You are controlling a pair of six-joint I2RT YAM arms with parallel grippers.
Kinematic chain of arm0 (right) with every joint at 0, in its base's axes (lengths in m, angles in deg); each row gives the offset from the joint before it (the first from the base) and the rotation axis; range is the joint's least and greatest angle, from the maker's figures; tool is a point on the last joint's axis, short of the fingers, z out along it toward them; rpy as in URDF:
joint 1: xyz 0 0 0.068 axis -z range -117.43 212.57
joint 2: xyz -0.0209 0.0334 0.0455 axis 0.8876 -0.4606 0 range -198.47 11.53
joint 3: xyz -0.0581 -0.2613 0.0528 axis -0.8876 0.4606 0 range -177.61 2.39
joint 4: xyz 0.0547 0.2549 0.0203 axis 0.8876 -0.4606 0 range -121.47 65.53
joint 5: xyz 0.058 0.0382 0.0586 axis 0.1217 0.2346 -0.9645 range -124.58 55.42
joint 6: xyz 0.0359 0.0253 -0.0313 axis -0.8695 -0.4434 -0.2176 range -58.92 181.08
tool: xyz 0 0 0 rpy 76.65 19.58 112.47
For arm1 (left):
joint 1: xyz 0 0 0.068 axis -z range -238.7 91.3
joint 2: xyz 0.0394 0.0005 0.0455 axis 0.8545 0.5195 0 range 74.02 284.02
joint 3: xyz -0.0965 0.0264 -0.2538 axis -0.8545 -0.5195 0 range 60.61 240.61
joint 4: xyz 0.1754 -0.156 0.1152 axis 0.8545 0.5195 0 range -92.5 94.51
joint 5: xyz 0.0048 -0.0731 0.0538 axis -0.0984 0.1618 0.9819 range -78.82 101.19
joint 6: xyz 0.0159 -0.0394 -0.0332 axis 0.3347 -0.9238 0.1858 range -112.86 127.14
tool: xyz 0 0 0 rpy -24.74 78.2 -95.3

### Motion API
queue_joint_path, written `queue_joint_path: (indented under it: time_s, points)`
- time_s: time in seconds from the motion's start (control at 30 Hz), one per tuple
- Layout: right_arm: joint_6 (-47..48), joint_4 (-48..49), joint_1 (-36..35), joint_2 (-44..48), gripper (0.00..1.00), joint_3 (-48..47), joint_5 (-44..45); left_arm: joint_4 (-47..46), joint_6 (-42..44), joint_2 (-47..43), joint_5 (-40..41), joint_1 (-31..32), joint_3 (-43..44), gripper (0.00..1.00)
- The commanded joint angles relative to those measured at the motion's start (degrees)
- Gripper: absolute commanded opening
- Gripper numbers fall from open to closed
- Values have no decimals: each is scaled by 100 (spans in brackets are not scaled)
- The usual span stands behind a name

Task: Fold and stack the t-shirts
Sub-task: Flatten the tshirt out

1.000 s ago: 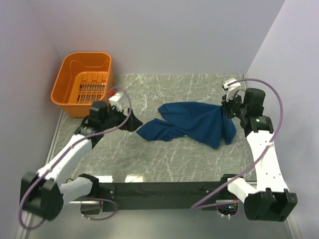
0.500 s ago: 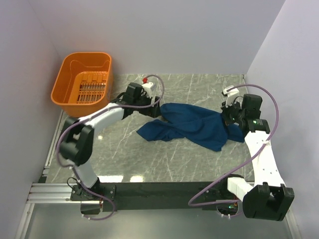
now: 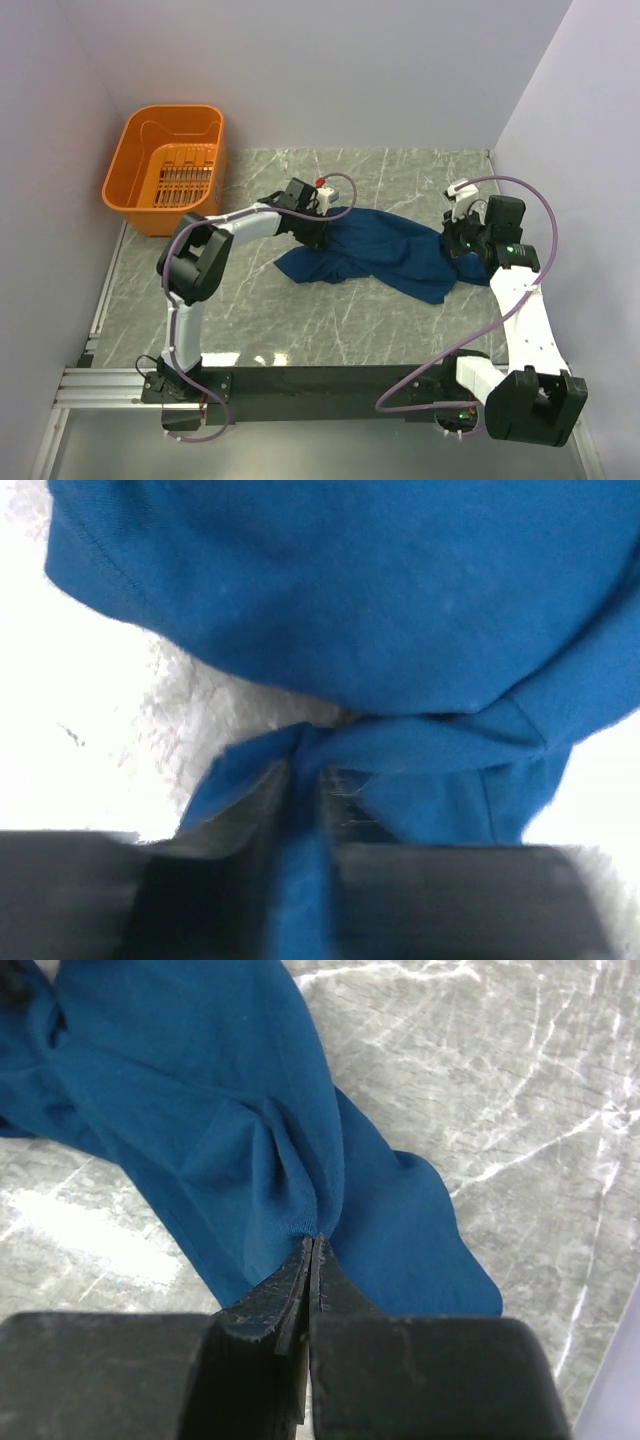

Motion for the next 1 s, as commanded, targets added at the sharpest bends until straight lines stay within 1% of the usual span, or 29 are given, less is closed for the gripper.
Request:
queue_joint_path:
  time_s: [0.0,0.03,0.07,0.13,0.17,0.2,0.23,0.27,0.3,0.33,0.37,0.43,0.47,0.53,0.57,0.67,0.73,0.83,0.9,0.97]
  points:
    - [65,7,43,29,0,-94,-241,256,29,114,201,45,441,13]
    - [83,-54,43,81,0,-181,-258,230,1,44,315,45,415,3]
    - [118,-168,60,134,0,-252,-276,203,-34,-270,386,62,363,1]
    - [119,-291,78,370,0,-523,-329,46,-253,-807,457,106,56,1]
    - [101,-510,121,433,0,-681,-407,-68,-349,-1480,466,159,-85,1]
    - [92,-660,157,581,0,-866,-599,-165,-498,-1852,466,185,-399,1]
    - [92,-809,174,644,0,-1285,-688,-262,-552,-2212,483,212,-533,1]
    - [92,-1054,175,705,0,-1507,-741,-271,-587,-2868,536,229,-639,1]
    - [57,-1135,201,845,0,-1735,-794,-280,-649,-3197,562,238,-779,1]
    - [22,-1205,192,925,0,-2138,-847,-254,-667,-3513,606,238,-833,1]
    - [4,-1267,192,995,0,-2342,-847,-289,-684,-4100,667,238,-894,1]
    - [-83,-1329,201,1215,0,-2929,-839,-307,-711,-4657,791,238,-991,1]
    - [-118,-1321,201,1268,0,-3116,-813,-324,-711,-5129,782,238,-1000,1]
    - [-303,-1277,201,1444,0,-3624,-760,-359,-693,-5589,800,247,-965,1]
    - [-382,-1172,201,1505,0,-3775,-664,-403,-684,-5991,800,247,-948,1]
    - [-716,-978,201,1655,0,-4399,-497,-482,-658,-6634,844,238,-755,1]
    - [-900,-969,201,1664,0,-4916,-400,-483,-641,-6864,853,247,-535,1]
    - [-1067,-960,218,1673,0,-5383,-277,-325,-579,-7120,800,247,-184,1]
    - [-1094,-986,271,1742,0,-5429,-372,-280,-553,-7252,756,238,-60,1]
    - [-1112,-1004,280,1822,0,-5254,-530,-228,-553,-7348,834,247,-51,1]
